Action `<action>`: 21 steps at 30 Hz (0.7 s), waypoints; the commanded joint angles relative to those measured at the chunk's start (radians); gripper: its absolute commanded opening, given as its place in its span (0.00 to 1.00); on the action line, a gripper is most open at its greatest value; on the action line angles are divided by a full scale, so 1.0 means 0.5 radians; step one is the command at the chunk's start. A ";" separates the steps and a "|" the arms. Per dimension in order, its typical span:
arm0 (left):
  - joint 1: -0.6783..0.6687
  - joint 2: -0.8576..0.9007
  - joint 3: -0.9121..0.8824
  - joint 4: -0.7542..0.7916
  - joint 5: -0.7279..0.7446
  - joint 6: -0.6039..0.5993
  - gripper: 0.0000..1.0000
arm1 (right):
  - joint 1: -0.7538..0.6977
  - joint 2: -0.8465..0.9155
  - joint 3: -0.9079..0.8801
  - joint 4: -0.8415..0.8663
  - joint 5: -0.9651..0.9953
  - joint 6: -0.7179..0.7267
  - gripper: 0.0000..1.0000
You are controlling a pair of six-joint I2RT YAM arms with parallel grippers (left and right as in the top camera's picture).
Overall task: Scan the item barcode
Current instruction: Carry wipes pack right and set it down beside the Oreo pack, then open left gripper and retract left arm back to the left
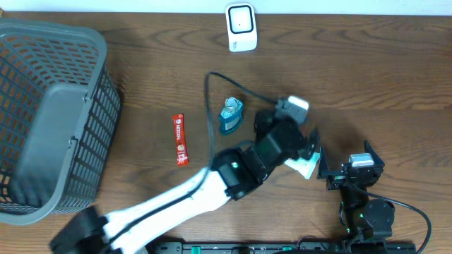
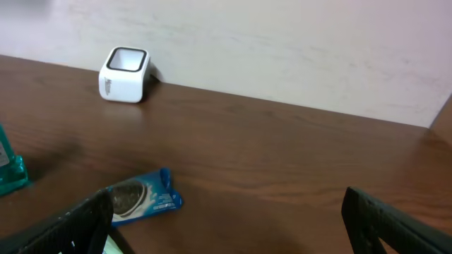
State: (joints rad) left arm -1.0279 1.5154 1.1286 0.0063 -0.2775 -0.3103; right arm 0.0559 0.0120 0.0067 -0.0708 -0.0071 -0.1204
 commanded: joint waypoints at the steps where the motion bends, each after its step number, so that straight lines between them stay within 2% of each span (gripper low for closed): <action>1: 0.084 -0.223 0.223 -0.035 -0.379 0.351 1.00 | -0.008 -0.011 -0.002 -0.008 0.002 0.015 0.99; 5: 0.246 -0.385 0.425 -0.034 -0.518 0.687 1.00 | -0.008 -0.011 -0.002 -0.008 0.002 0.015 0.99; 7: 0.378 -0.441 0.538 -0.037 -0.520 0.893 1.00 | -0.008 -0.011 -0.002 -0.008 0.002 0.015 0.99; 8: 0.527 -0.488 0.645 -0.044 -0.526 1.023 1.00 | -0.008 -0.011 -0.002 -0.008 0.002 0.015 0.99; 16: 1.009 -0.630 1.122 -0.352 -0.638 1.293 1.00 | -0.008 -0.011 -0.002 -0.008 0.002 0.015 0.99; 21: 1.085 -0.696 1.364 -0.415 -0.872 1.485 1.00 | -0.008 -0.011 -0.002 -0.008 0.002 0.015 0.99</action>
State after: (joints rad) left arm -0.4976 1.1995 1.7302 -0.2012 -0.6086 0.3096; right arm 0.0555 0.0120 0.0067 -0.0708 -0.0071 -0.1204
